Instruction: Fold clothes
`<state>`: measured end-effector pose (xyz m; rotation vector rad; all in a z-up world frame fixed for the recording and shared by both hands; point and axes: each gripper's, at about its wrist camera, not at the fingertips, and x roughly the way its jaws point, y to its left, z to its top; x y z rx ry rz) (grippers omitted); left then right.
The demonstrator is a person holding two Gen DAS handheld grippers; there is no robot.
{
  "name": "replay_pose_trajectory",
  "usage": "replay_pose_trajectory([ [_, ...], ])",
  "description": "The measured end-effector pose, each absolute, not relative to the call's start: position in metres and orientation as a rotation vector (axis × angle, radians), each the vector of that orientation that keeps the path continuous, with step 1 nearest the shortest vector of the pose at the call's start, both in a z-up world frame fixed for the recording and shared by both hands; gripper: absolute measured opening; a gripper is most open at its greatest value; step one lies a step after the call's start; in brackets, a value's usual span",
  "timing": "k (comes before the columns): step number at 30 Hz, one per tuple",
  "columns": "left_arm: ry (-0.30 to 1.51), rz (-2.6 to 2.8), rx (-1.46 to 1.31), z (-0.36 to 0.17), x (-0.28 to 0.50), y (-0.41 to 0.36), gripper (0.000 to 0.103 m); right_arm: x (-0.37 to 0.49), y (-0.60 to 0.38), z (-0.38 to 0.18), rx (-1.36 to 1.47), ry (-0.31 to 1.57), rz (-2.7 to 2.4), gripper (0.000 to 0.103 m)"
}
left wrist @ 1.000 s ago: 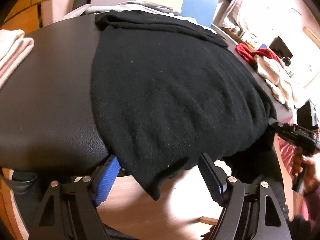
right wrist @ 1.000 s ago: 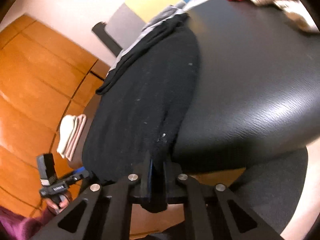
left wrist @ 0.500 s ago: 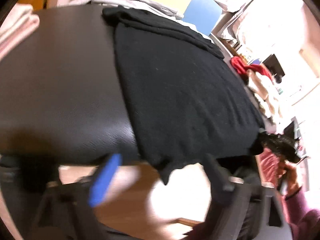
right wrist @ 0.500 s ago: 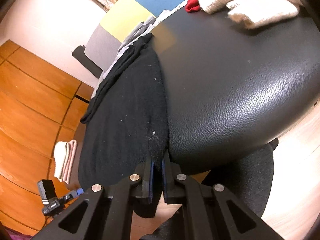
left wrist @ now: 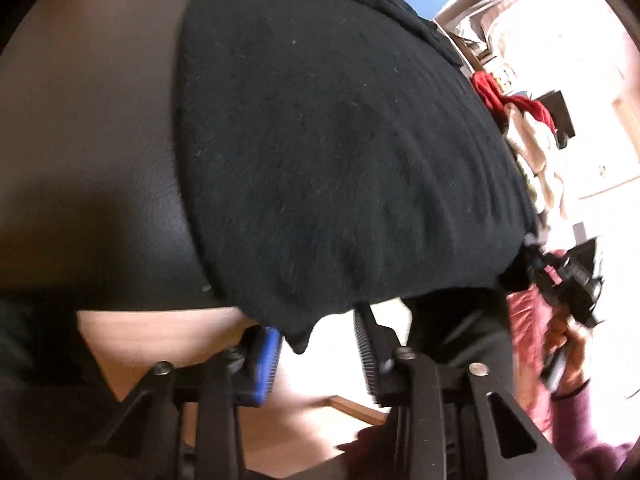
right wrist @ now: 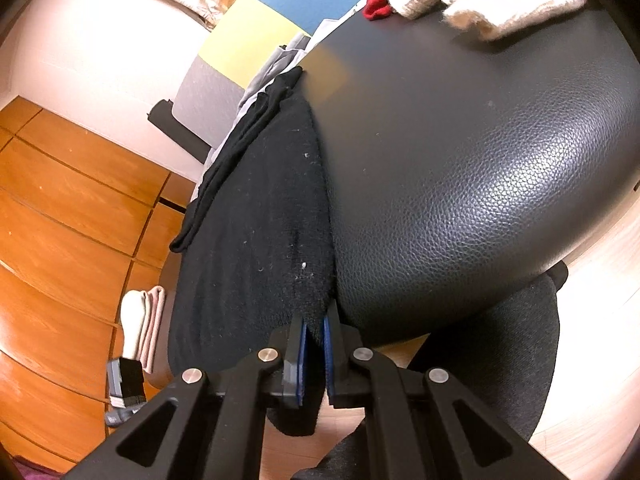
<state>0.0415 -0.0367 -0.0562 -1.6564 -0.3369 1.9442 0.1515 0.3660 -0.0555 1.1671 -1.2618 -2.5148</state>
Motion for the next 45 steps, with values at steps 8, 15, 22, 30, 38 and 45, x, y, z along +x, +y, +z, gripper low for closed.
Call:
replay_pose_trajectory([
  [8,-0.336,2.015,-1.482,-0.015,0.051,-0.045,0.008,0.149,0.359,-0.048,1.214,-1.183,-2.484,0.006],
  [15,-0.389,2.082,-1.27,0.036,0.071,-0.093,0.007,0.162,0.353,-0.045,1.032,-1.386,-2.23,0.005],
  [22,-0.551,2.048,-1.157,0.066,0.091,-0.129,0.007,0.181,0.333,-0.013,0.766,-1.381,-2.017,0.005],
  [30,-0.653,2.135,-0.981,0.117,0.113,-0.172,0.004,0.203,0.327,0.008,0.605,-1.527,-1.865,0.005],
  [38,-0.654,2.198,-0.733,0.148,0.013,-0.159,0.004,0.083,0.367,0.03,0.527,-1.58,-1.897,0.005],
  [45,-0.535,2.187,-1.032,0.085,-0.085,-0.09,0.004,-0.032,0.391,0.009,0.707,-1.62,-2.014,0.005],
])
